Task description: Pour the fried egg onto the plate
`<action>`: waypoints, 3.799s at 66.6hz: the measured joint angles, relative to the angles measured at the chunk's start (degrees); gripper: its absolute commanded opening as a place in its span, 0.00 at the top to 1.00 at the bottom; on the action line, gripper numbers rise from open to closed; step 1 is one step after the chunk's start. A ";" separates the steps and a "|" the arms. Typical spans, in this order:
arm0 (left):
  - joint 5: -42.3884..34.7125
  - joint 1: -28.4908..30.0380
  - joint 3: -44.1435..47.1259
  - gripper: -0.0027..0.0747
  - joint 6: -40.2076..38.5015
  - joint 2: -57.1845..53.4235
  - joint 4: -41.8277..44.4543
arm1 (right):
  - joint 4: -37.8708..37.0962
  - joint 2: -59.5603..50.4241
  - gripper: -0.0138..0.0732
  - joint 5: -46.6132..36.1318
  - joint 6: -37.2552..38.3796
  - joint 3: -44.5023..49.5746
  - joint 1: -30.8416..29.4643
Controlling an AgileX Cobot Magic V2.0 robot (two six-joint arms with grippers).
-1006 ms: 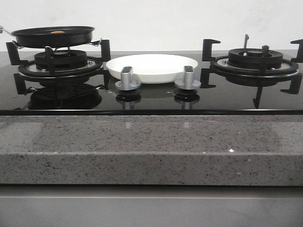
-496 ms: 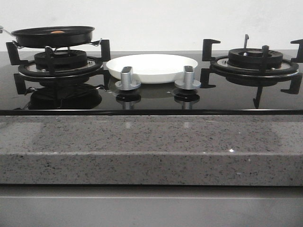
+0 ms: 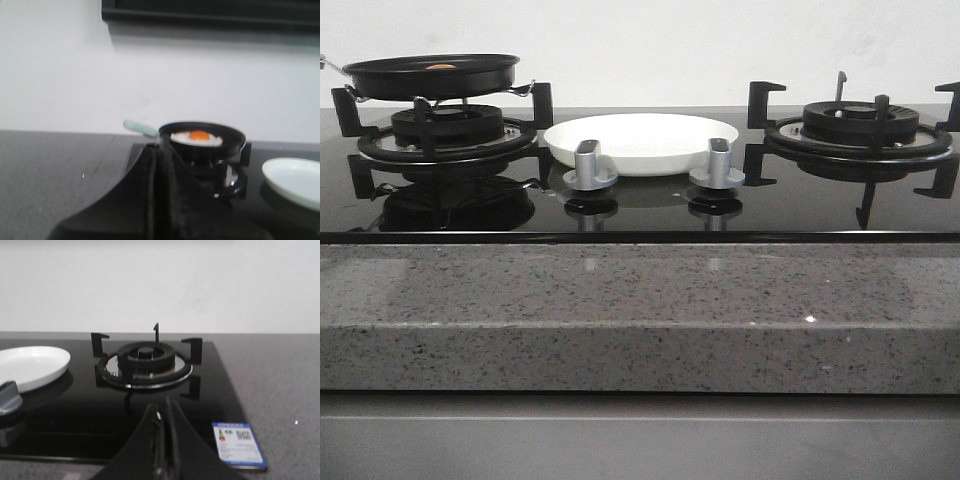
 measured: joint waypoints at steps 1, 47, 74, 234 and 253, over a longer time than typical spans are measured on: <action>0.34 0.00 -0.98 0.99 0.00 0.04 0.00 | -0.14 0.00 0.92 0.52 0.00 -0.86 0.00; 29.00 0.00 -35.58 0.99 0.00 32.82 -0.10 | -1.80 33.73 0.92 25.47 0.00 -37.85 0.00; 31.84 0.00 -35.58 0.96 0.00 44.46 -0.10 | -1.80 47.30 0.92 25.94 0.00 -37.85 0.00; 30.91 0.00 -35.58 0.36 0.00 49.70 -0.10 | 22.74 121.12 0.44 59.31 -11.13 -108.06 10.88; 30.81 0.00 -35.58 0.36 0.00 49.70 -0.10 | 23.08 121.92 0.45 60.40 -11.41 -109.21 10.78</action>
